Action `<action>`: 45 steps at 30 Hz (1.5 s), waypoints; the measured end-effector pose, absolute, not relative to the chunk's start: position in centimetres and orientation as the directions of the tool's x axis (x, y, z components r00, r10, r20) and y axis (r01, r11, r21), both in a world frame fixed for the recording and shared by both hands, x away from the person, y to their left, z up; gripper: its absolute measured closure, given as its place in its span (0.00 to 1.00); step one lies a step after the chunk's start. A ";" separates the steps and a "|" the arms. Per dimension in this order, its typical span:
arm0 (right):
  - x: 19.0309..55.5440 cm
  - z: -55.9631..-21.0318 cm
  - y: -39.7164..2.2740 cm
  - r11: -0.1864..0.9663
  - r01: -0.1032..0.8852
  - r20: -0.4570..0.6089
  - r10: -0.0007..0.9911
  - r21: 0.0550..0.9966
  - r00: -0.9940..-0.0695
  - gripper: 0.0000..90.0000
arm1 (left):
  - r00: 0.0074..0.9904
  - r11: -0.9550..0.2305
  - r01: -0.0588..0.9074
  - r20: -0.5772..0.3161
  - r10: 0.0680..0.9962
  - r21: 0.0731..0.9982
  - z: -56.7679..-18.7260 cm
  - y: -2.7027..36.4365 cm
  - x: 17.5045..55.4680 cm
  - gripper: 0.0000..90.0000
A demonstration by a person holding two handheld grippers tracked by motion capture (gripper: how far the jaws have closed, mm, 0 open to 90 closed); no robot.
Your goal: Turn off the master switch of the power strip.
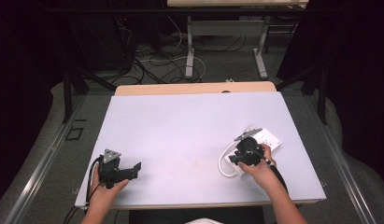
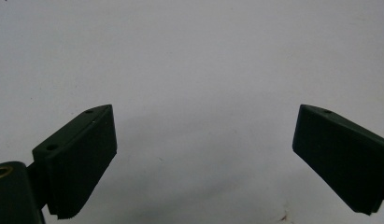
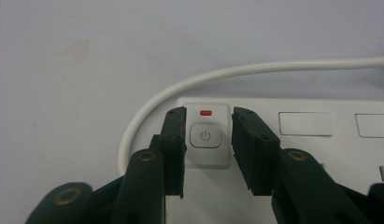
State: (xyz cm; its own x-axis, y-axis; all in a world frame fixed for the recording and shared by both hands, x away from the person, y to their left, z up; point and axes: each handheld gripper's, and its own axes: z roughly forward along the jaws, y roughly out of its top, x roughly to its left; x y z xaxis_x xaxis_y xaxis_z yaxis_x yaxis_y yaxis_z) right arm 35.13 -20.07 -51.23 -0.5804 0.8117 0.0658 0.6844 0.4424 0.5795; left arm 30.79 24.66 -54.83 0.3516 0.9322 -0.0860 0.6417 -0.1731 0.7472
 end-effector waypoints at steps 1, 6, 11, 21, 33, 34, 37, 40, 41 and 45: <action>35.1 -51.1 -20.1 0.444 0.680 0.065 0.809 0.584 -0.585 0.67 | 0.352 -0.172 0.640 -0.087 0.932 0.749 -54.8 24.7 30.8 0.07; 35.0 -50.8 -20.2 0.437 0.676 0.060 0.814 0.593 -0.578 0.60 | 0.352 -0.173 0.639 -0.086 0.932 0.749 -54.8 24.7 30.8 0.07; 35.0 -50.5 -20.4 0.424 0.673 0.070 0.814 0.606 -0.576 0.56 | 0.350 -0.169 0.639 -0.088 0.933 0.751 -54.8 24.7 30.8 0.07; 34.9 -50.0 -20.8 0.387 0.690 0.088 0.834 0.612 -0.545 0.41 | 0.350 -0.169 0.639 -0.088 0.933 0.750 -54.9 24.7 30.8 0.07; 34.6 -49.3 -21.3 0.349 0.679 0.074 0.857 0.646 -0.510 0.15 | 0.349 -0.168 0.642 -0.090 0.933 0.748 -54.9 24.7 30.8 0.07; 34.7 -49.3 -21.4 0.350 0.670 0.068 0.855 0.655 -0.514 0.12 | 0.350 -0.168 0.641 -0.091 0.932 0.749 -54.9 24.7 30.8 0.07; 34.6 -49.1 -21.6 0.338 0.679 0.069 0.865 0.652 -0.497 0.02 | 0.344 -0.160 0.639 -0.094 0.934 0.753 -54.9 24.7 30.8 0.07; 34.6 -49.0 -22.0 0.330 0.673 0.061 0.871 0.662 -0.487 0.00 | 0.342 -0.156 0.637 -0.096 0.935 0.755 -54.9 24.7 30.8 0.07; 34.5 -48.9 -22.0 0.320 0.674 0.067 0.874 0.666 -0.481 0.00 | 0.343 -0.158 0.639 -0.095 0.934 0.753 -54.8 24.7 30.8 0.07; 34.3 -48.8 -22.4 0.324 0.668 0.053 0.876 0.670 -0.479 0.00 | 0.346 -0.161 0.638 -0.094 0.933 0.753 -54.8 24.7 30.8 0.07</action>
